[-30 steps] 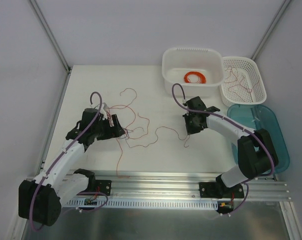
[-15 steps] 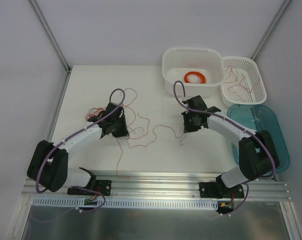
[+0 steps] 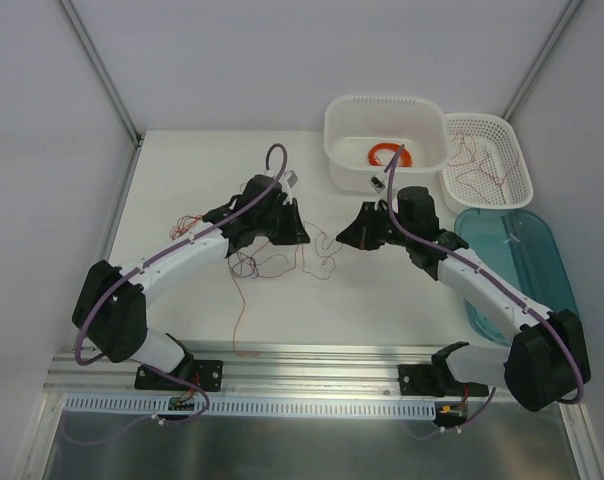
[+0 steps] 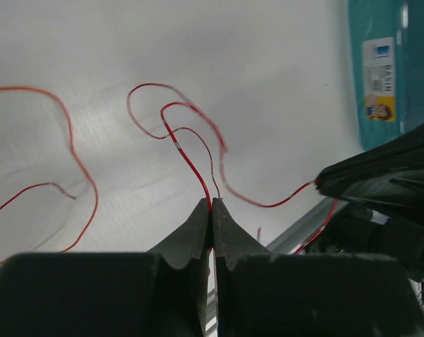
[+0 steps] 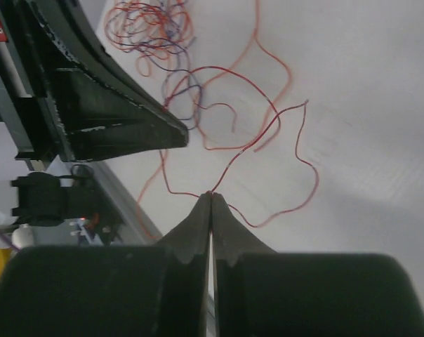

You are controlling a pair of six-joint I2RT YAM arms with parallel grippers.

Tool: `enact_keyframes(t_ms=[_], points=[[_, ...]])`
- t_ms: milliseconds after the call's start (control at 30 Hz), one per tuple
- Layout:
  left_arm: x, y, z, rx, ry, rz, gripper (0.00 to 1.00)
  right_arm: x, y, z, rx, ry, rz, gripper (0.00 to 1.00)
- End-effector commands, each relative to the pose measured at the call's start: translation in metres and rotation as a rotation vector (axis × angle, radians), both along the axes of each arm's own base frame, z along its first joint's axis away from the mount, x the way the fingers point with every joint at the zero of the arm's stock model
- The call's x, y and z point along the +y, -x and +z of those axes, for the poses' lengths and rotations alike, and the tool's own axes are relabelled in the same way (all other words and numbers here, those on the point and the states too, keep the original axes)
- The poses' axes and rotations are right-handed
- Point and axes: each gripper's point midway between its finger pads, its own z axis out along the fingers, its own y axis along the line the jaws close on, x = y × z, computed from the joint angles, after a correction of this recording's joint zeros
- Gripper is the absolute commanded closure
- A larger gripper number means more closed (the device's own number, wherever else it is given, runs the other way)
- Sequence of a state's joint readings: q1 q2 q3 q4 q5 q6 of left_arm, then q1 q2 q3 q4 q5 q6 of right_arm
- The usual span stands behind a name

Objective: Untangle the cables

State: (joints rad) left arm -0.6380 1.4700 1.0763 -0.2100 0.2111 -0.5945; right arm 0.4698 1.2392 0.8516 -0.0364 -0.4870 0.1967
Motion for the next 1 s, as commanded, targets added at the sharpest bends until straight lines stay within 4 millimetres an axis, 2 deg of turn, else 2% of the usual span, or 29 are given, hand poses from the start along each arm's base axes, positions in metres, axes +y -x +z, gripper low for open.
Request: enact_keyframes(t_ms=[0,133,367,633,967], points=[[-0.03,-0.007,0.046,-0.057,0.154,-0.054,1.0,0.026,0.007,0.059,-0.091,-0.25,0.084,0.99],[-0.041,-0.007,0.059,-0.045,0.217,-0.066,1.0,0.032,0.006,0.068,-0.096,-0.303,0.09,0.99],[-0.052,-0.005,0.066,-0.018,0.282,-0.072,1.0,0.047,0.011,0.062,-0.067,-0.304,0.125,0.97],[-0.045,-0.008,0.07,-0.049,0.276,-0.027,1.0,0.049,0.009,0.045,-0.053,-0.221,0.124,0.97],[-0.049,-0.006,0.074,-0.008,0.316,-0.013,1.0,0.061,0.008,0.039,-0.047,-0.201,0.139,0.87]])
